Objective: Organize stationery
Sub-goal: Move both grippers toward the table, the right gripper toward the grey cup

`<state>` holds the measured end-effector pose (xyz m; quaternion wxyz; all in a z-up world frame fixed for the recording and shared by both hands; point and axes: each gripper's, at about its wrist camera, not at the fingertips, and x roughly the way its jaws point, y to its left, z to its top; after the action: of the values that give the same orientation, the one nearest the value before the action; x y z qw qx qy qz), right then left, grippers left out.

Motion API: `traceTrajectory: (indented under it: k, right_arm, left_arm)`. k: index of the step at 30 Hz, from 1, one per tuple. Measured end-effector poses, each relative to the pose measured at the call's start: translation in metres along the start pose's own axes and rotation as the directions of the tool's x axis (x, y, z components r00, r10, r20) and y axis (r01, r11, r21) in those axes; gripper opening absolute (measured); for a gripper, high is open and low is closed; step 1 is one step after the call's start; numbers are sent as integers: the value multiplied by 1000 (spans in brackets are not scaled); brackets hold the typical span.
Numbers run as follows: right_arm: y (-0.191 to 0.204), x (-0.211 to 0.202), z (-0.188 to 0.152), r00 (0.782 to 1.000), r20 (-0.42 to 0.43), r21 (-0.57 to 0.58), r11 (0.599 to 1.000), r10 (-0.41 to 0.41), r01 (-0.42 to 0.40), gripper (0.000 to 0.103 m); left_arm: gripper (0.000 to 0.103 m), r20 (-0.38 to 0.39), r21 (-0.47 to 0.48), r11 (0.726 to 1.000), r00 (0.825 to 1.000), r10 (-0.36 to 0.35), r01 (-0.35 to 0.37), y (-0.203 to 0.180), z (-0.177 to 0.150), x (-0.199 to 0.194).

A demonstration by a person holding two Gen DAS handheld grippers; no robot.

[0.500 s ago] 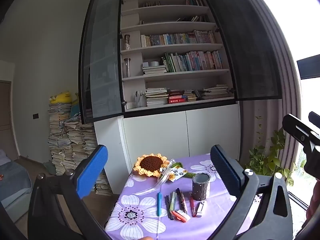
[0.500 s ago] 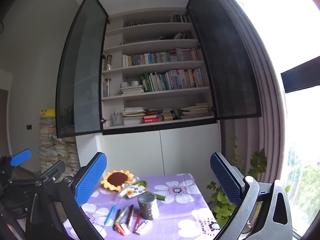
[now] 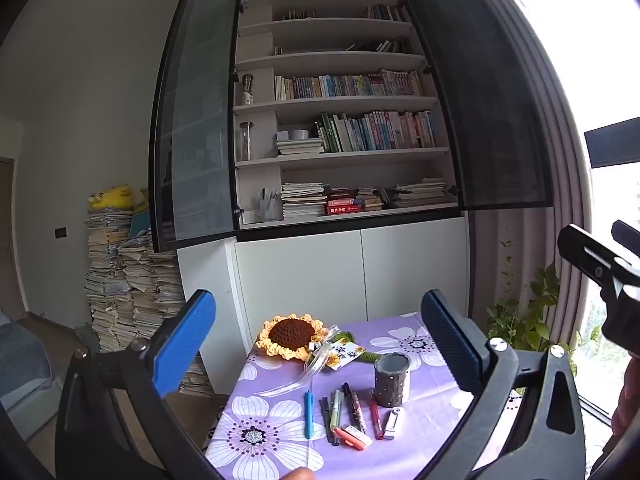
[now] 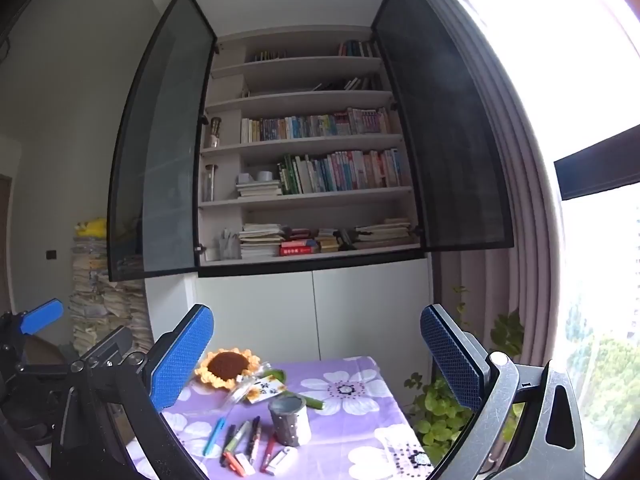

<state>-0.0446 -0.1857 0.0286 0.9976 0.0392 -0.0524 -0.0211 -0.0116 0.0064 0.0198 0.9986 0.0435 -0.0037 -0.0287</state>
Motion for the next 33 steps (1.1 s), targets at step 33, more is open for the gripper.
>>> traceTrajectory:
  k: [33]
  right_arm:
    - [-11,72,-29,989,-145,-29,999,17,-21,103]
  left_arm:
    - [102,-156,5,1000,988,-13,14,-16,-39,88]
